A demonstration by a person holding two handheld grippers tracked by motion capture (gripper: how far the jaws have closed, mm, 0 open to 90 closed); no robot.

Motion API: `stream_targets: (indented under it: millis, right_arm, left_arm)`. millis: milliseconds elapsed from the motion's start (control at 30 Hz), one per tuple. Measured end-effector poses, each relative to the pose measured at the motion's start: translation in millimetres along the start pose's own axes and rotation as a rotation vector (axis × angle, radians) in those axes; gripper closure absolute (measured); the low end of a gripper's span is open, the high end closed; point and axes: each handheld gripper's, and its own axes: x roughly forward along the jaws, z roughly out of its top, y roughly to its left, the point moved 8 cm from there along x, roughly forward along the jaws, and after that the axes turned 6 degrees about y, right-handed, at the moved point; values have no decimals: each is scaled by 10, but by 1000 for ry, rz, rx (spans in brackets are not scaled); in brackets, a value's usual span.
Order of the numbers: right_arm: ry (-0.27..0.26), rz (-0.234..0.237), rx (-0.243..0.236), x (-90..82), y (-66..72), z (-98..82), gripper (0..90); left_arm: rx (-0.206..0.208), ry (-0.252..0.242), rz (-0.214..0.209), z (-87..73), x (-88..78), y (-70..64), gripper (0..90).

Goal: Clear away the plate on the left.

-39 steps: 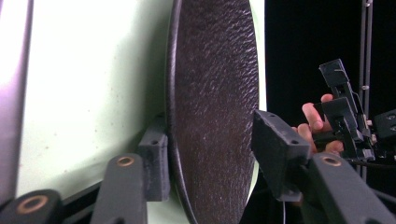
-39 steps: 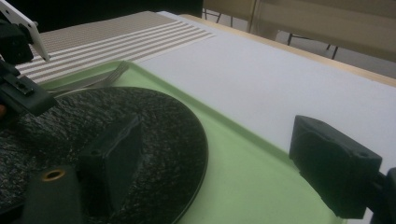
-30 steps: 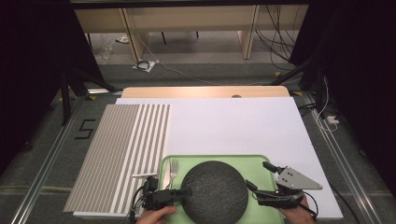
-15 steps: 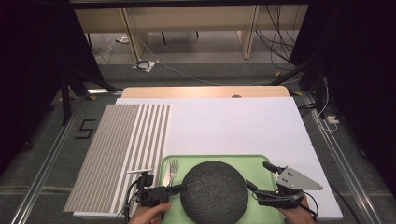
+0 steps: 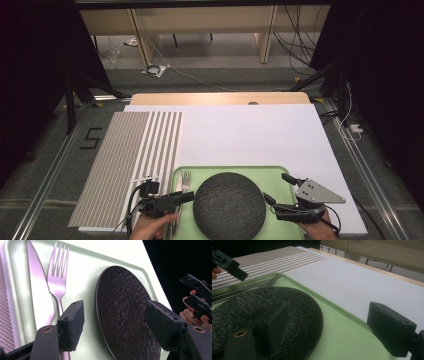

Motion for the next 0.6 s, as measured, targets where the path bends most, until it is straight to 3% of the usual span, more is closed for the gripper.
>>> stream_targets:
  millis: [600]
  right_arm:
    - [-2,2,2,3,3,1,185]
  left_arm:
    - [215,-103,4,166,-172,-164,294]
